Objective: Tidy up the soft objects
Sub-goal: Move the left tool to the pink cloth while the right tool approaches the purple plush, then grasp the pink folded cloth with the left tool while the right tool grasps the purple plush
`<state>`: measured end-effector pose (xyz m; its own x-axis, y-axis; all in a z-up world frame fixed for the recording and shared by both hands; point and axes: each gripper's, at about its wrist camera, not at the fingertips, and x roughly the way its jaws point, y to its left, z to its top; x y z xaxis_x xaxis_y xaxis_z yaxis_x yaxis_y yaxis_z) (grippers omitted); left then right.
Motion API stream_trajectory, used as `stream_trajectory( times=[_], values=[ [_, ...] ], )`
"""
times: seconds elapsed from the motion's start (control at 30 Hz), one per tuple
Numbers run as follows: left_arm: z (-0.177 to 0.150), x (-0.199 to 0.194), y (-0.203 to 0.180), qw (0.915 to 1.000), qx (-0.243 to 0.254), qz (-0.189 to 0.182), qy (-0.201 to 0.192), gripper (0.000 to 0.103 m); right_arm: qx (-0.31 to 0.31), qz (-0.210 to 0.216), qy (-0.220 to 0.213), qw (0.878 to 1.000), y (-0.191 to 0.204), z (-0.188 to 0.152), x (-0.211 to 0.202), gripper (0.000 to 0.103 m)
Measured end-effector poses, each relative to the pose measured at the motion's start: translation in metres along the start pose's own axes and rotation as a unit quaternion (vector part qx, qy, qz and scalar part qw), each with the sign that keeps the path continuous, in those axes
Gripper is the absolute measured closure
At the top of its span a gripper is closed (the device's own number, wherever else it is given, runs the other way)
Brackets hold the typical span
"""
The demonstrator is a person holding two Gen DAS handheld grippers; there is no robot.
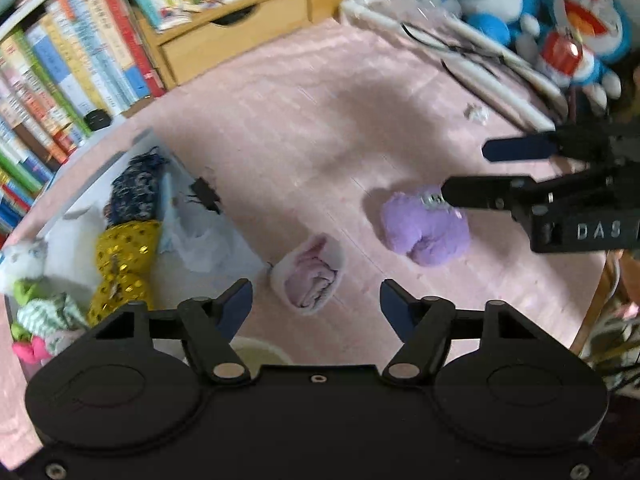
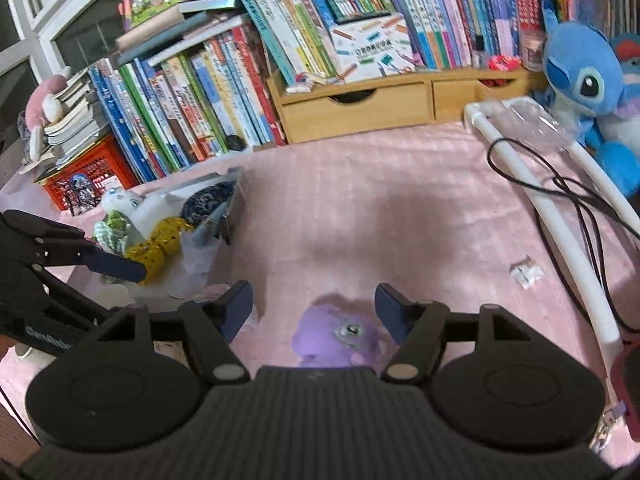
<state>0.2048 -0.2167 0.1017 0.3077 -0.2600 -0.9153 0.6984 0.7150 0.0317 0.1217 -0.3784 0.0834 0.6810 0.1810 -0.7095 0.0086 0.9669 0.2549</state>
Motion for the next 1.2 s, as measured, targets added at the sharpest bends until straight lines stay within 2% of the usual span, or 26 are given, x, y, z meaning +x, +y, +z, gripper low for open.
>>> stream_trajectory(
  times=[0.17,0.47,0.77,1.07,1.2],
  values=[
    [0.003,0.017,-0.016,0.9989,0.042,0.018,0.013,0.043,0.008,-0.010,0.020,1.000,-0.012,-0.007,0.012,0.024],
    [0.008,0.042,-0.029,0.9957,0.080,0.033,0.030,0.046,0.042,-0.018,0.053,0.998,-0.029,-0.017,0.039,0.024],
    [0.008,0.057,-0.027,0.9945,0.085,0.046,0.041,0.046,0.046,-0.020,0.071,0.996,-0.032,-0.023,0.061,0.022],
    [0.009,0.066,-0.031,0.9934,0.093,0.053,0.042,0.036,0.040,-0.017,0.069,0.997,-0.028,-0.025,0.068,0.019],
    [0.008,0.068,-0.035,0.9924,0.101,0.058,0.040,0.035,0.034,-0.017,0.067,0.997,-0.026,-0.027,0.068,0.018]
  ],
)
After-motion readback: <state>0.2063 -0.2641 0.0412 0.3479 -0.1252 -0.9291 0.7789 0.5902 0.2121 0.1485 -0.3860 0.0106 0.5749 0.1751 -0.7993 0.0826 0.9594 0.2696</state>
